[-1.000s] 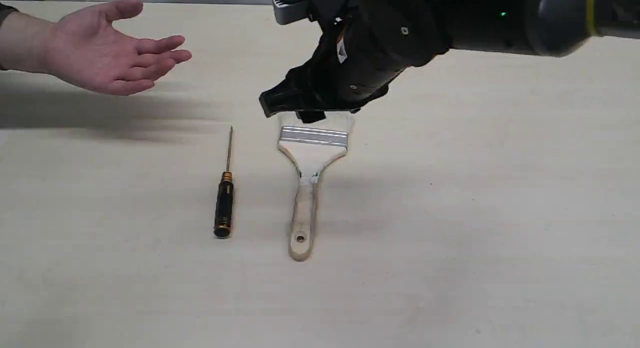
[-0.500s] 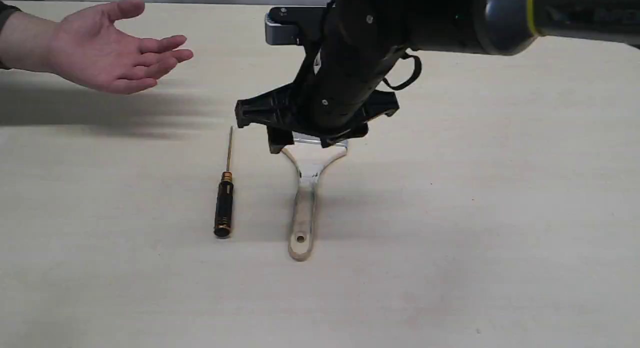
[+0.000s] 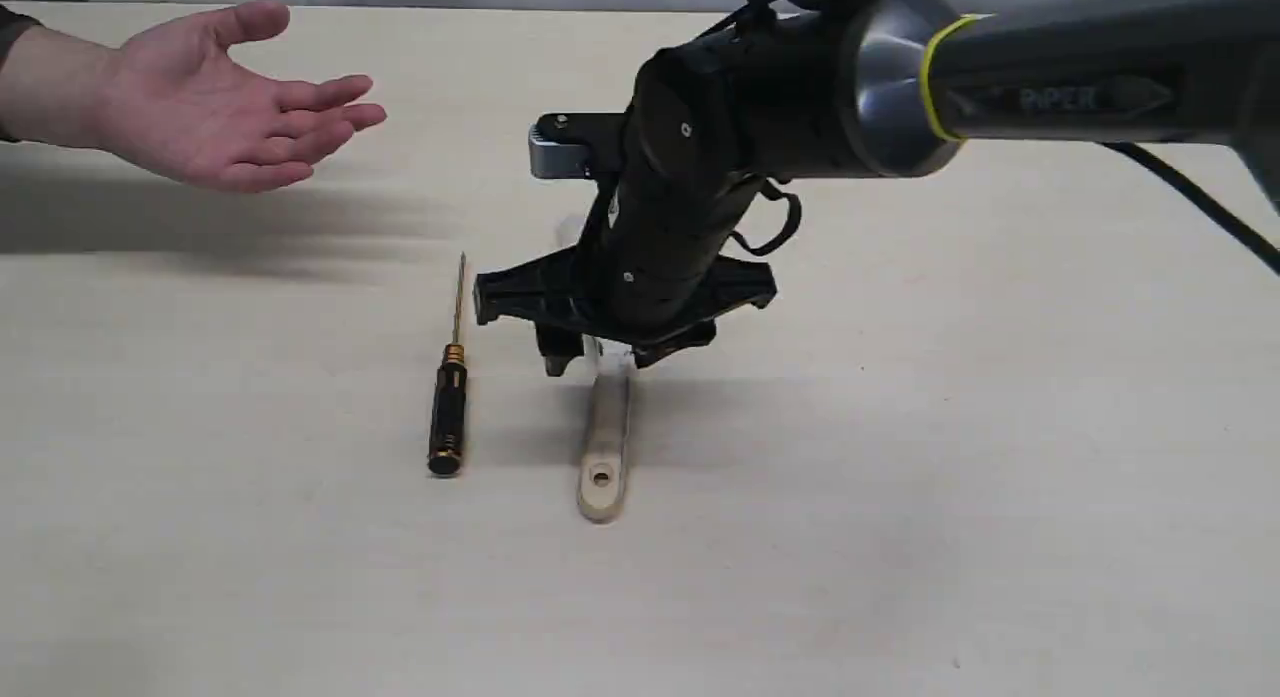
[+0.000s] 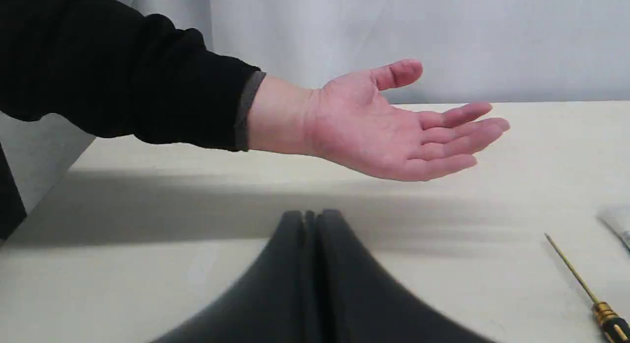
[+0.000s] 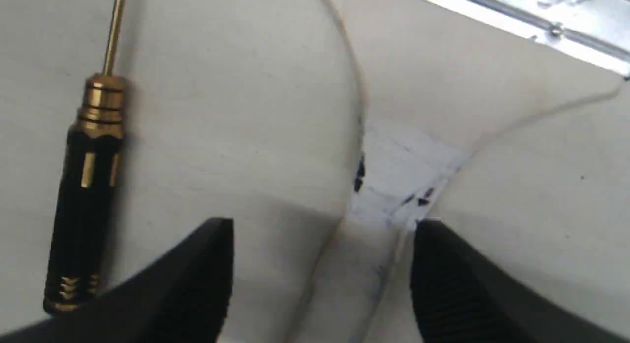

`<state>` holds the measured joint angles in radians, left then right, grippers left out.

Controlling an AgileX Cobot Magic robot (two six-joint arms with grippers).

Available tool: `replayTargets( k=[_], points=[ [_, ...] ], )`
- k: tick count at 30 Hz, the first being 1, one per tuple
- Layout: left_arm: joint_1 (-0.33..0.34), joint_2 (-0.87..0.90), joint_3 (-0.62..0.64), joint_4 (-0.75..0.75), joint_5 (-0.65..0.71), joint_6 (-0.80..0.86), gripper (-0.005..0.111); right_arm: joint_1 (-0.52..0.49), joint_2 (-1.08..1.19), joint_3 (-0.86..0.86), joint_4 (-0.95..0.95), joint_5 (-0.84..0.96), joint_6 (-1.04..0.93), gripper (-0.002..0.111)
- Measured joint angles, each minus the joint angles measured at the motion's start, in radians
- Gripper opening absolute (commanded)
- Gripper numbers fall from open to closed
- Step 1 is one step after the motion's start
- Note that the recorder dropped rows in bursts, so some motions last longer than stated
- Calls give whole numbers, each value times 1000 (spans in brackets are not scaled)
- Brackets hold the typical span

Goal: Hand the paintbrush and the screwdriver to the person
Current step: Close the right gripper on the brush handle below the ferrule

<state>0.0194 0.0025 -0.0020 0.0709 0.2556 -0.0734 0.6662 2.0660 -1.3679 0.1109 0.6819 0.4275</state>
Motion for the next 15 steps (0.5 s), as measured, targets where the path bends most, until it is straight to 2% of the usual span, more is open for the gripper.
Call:
replayTargets(
  k=[15],
  points=[
    [0,0,0,0,0,0,0,0,46,0,-92,-26,129,55]
  ],
)
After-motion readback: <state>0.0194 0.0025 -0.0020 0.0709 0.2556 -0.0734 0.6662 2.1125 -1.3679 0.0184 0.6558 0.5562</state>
